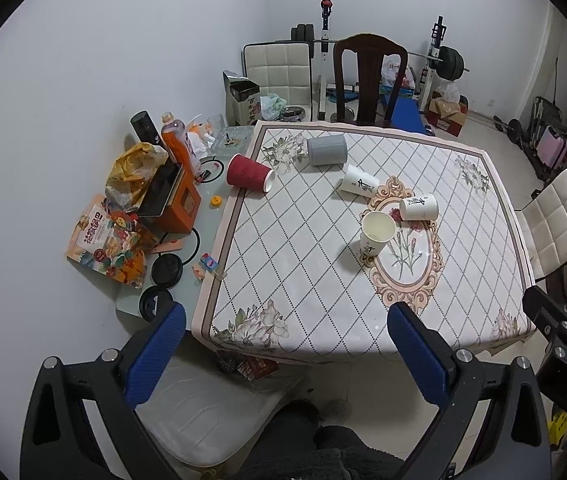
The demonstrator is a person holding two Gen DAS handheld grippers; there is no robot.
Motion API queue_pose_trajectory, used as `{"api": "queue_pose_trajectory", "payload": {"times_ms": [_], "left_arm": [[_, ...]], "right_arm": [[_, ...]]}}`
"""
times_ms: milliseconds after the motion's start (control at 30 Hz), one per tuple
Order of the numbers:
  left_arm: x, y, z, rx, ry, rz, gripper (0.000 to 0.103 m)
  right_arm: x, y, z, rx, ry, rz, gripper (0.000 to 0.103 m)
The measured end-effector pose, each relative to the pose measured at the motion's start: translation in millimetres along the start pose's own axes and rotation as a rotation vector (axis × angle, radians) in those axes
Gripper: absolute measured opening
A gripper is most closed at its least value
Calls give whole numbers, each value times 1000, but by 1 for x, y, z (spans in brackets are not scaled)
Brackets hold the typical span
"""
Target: Flip cup upright
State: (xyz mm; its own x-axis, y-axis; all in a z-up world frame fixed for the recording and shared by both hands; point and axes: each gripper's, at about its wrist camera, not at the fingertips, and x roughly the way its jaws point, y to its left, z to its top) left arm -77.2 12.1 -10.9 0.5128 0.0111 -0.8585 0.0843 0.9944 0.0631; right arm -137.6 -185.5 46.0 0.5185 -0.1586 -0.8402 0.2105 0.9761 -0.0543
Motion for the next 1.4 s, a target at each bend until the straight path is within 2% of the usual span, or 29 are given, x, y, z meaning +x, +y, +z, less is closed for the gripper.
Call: {"api": "queue_pose_trajectory", "payload": {"times_ms": [1400], "left_arm": [[25,-8,1,-37,41,20,103]], "right_arm": [[38,2,7,-36,69,38,103]]}}
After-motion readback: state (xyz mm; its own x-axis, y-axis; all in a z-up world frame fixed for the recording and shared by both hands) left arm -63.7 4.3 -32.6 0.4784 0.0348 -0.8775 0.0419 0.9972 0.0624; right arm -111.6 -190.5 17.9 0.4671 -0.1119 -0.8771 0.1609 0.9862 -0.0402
